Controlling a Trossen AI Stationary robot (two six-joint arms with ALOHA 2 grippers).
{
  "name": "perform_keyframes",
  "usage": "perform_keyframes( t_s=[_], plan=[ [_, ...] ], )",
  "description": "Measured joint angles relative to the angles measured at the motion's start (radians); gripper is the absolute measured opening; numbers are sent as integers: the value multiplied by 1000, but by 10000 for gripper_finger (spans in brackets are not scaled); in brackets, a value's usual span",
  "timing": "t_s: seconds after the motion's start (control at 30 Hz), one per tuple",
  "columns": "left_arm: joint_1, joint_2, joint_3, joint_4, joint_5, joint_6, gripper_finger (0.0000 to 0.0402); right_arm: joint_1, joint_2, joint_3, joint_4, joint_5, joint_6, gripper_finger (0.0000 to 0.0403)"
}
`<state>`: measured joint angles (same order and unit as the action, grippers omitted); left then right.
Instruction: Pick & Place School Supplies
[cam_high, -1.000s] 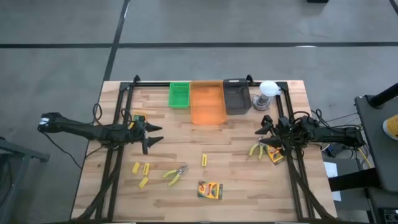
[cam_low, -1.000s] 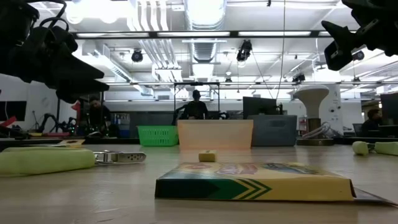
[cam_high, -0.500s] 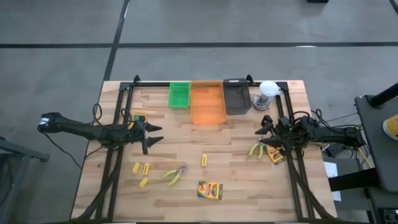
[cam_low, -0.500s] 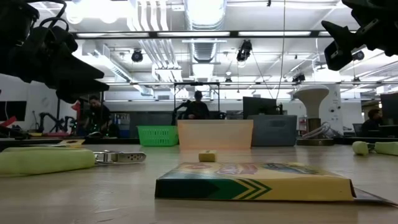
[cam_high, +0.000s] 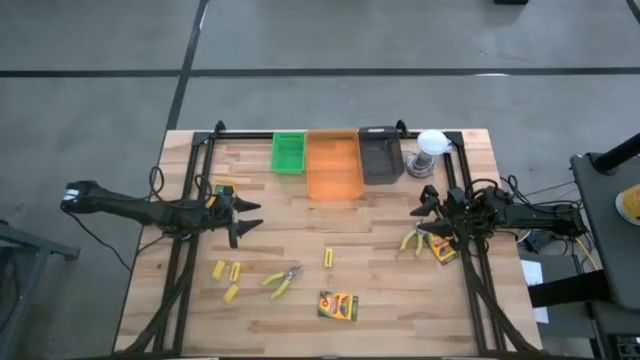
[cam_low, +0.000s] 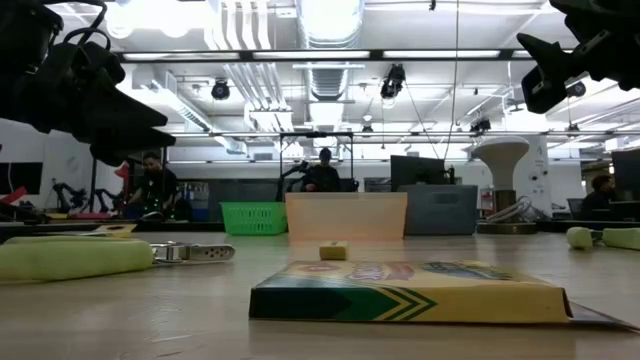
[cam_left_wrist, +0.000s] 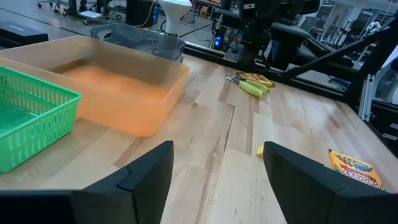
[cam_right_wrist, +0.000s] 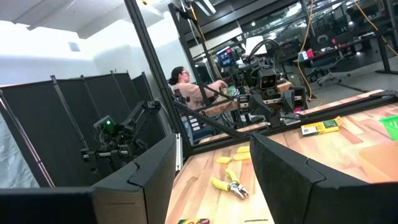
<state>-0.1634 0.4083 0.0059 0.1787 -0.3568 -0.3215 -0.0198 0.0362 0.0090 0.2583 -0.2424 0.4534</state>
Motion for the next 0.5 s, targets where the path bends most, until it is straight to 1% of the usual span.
perform_keyframes(
  t_s=[0.5],
  plan=[
    [0, 0, 0, 0, 0, 0, 255, 0, 0, 0, 0, 5, 0, 201]
  ],
)
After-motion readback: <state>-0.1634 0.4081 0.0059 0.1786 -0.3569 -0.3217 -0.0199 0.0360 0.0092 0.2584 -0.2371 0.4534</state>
